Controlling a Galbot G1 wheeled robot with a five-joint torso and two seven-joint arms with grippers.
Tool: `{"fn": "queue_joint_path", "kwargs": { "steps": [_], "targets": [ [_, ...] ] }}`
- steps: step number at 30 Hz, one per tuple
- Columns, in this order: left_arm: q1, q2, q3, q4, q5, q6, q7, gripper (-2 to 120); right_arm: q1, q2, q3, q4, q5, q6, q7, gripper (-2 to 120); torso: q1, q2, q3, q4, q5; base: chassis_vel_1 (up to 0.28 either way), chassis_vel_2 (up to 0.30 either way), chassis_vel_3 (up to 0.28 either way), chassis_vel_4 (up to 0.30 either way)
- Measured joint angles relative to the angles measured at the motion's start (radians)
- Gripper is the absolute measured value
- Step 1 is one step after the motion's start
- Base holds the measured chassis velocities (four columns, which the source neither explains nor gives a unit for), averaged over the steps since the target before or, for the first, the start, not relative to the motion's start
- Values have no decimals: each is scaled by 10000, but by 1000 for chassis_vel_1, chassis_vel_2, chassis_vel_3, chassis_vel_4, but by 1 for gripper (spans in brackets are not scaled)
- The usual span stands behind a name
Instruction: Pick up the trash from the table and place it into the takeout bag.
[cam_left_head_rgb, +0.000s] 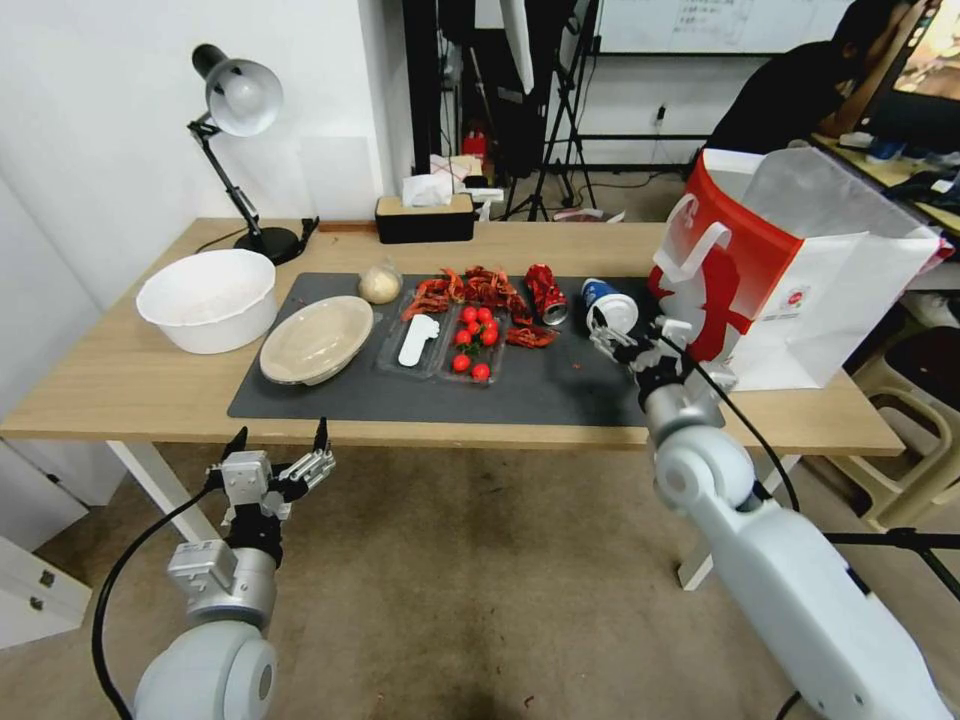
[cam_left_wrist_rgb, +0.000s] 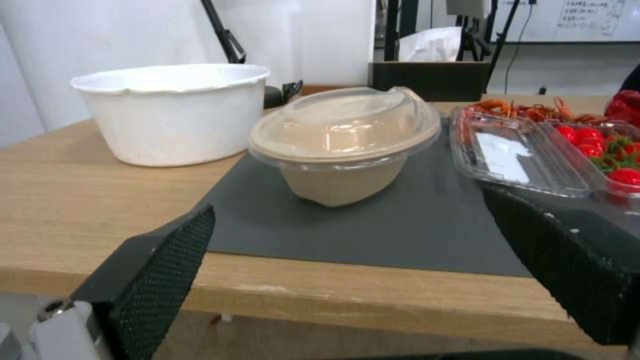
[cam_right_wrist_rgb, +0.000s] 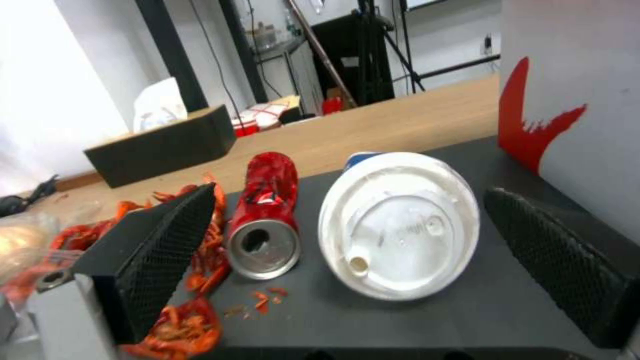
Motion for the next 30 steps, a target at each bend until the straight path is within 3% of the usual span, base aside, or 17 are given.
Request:
{"fn": "queue_joint_path", "kwargs": {
  "steps": [12,30],
  "targets": [
    [16,-9,-40,39,7,-86,-19,100,849,108,-409,-907,528,-601,353,100,0,1,-1,0,1,0,0,0,0],
    [40,28,-75,113,8,-166,-39,100,1582,448,-756,-2067,513,-657,375,100,0,1,-1,1,1,0,0,0,0]
  ]
}}
